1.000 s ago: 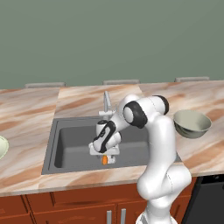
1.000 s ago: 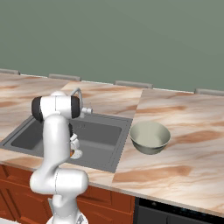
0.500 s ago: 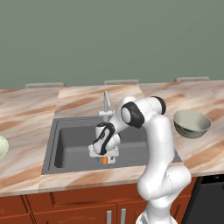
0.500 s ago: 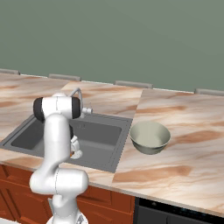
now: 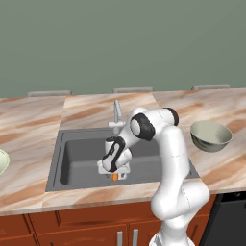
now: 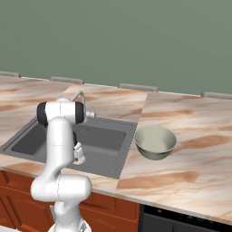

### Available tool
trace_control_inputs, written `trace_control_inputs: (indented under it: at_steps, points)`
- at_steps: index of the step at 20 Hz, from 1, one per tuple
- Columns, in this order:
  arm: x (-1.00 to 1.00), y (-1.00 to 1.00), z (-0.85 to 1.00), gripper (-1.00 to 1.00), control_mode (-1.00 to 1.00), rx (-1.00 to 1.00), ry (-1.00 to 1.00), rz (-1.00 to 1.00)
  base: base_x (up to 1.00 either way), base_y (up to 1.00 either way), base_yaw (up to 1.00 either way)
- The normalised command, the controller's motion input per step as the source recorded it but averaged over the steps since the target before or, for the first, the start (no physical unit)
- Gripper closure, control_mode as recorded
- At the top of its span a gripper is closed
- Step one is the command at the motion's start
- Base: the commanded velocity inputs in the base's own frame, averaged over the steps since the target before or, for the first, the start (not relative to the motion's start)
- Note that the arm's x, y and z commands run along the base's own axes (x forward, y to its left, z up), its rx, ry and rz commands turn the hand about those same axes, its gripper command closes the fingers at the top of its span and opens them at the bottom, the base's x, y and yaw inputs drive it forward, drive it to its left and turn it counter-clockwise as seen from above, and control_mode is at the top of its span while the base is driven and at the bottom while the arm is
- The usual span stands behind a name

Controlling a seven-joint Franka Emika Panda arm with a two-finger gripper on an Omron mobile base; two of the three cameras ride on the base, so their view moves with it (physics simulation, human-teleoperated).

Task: Pick the squashs from the cabinet and place them in one bowl. Pick the carrot from the sink and place it in the other bowl.

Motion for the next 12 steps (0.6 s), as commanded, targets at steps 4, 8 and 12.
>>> trace_control_inputs:
  at_steps: [4,8,12]
  points:
    - [0.11,0.05,-0.18,-1.0,-1.0,0.0,-0.02,0.0,0.0,0.0,0.0]
    - [0.08,0.06,-0.16,-1.0,-1.0,0.0,-0.02,0.0,0.0,0.0,0.0]
    - [0.0,0.05,-0.13,-1.0,-1.0,0.0,0.0,0.0,0.0,0.0,0.0]
